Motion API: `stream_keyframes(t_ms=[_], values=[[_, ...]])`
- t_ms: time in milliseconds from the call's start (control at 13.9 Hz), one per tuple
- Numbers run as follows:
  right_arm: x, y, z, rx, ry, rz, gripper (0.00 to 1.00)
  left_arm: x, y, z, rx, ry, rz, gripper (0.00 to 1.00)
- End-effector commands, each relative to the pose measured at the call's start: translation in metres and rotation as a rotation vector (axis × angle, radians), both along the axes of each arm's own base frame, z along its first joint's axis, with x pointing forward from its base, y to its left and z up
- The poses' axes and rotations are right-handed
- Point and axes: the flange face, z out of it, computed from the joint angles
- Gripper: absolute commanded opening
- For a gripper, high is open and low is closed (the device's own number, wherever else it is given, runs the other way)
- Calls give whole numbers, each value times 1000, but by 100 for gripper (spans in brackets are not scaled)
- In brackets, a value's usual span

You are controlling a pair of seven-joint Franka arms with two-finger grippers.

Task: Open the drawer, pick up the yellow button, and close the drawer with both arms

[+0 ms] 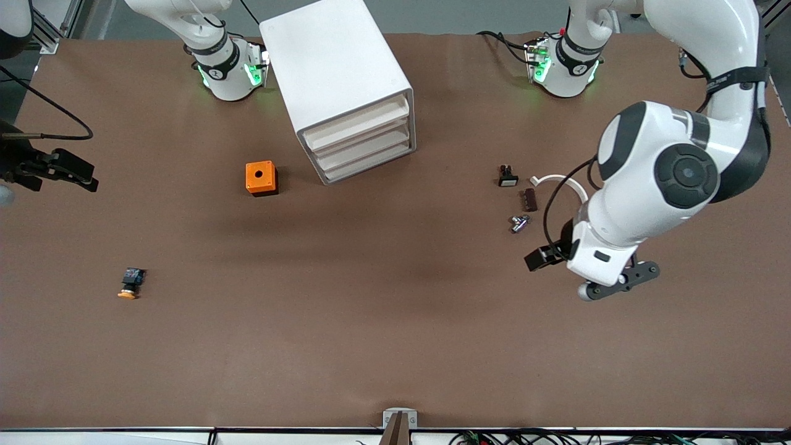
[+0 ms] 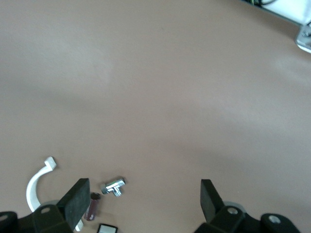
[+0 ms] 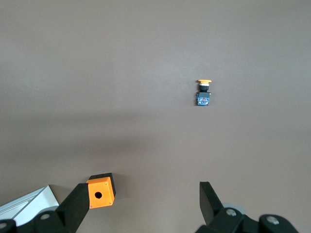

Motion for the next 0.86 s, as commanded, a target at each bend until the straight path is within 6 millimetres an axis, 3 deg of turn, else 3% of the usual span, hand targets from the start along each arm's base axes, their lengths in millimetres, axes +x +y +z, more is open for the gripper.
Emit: stream_keyframes(t_ms=[0,216,504,792], values=[[2,2,2,11,5,-3,100,-2,32,25,36,-32,-5,100],[2,3,2,5,4,2,100,-16,49,53,129,-31,-20,100],[2,-3,12,6,-14,23,100,-37,95,93,143,16,-90,100],[2,-4,12,9,-14,27,100,-65,125,130,132,46,-162,100]])
